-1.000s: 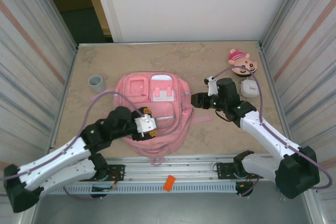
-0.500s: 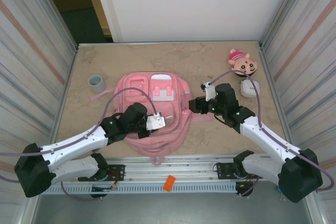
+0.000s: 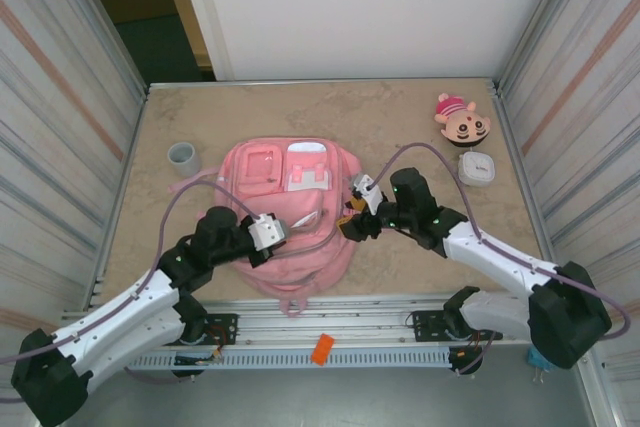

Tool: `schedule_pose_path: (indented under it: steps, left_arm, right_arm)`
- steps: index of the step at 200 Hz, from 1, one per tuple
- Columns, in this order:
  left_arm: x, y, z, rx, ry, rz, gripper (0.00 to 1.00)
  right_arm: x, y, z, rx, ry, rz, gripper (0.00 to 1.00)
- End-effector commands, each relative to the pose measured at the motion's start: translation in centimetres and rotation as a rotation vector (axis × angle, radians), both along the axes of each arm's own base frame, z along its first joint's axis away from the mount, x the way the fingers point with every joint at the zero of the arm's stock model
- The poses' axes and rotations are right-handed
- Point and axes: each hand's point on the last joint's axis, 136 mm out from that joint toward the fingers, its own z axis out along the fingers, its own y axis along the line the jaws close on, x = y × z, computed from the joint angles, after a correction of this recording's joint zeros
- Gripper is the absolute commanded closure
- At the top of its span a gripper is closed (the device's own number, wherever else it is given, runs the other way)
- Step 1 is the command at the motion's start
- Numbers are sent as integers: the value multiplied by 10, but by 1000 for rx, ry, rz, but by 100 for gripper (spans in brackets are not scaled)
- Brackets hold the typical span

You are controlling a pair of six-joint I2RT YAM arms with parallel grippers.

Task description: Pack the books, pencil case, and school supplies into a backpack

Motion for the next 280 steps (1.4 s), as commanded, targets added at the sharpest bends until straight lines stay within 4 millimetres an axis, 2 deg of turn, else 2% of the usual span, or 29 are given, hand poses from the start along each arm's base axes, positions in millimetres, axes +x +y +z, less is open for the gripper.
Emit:
schedule_pose_path:
  steps: [1,54,97,129,161,177,189,205,227,251,280]
  left_arm:
    - [-1,-11,39,-132,-78,-47,97]
    - [-5,-15,41,-136,-79,-83,97]
    - [-3,-14,47,-163,-97,-81,97]
    - [-2,-12,50,-175,-106,-68,97]
    - [0,-9,52,-177,-118,-48,98]
    - [1,-9,52,-176,-117,-43,98]
    - [1,-9,53,-178,-118,-45,98]
    - [-1,-10,55,-187,-120,-53,99]
    - [-2,-10,59,-200,-128,-59,99]
    - [0,-8,59,-198,-130,-44,99]
    - [6,-5,55,-181,-115,-2,100]
  right_arm:
    - [-4,21,26,49,-93,156,35]
    - [0,35,20,19,-125,251,34]
    - [-18,44,14,34,-45,388,38]
    - [-24,44,8,-11,28,409,50]
    - [-28,40,3,-51,73,398,71]
    - [-27,39,4,-56,69,382,76]
    - [-25,38,3,-62,70,368,73]
    - [-21,38,1,-66,80,351,61]
    - [-18,39,-3,-60,116,341,59]
    - [-18,41,-1,-51,153,343,66]
    - [-18,39,5,-50,157,321,82]
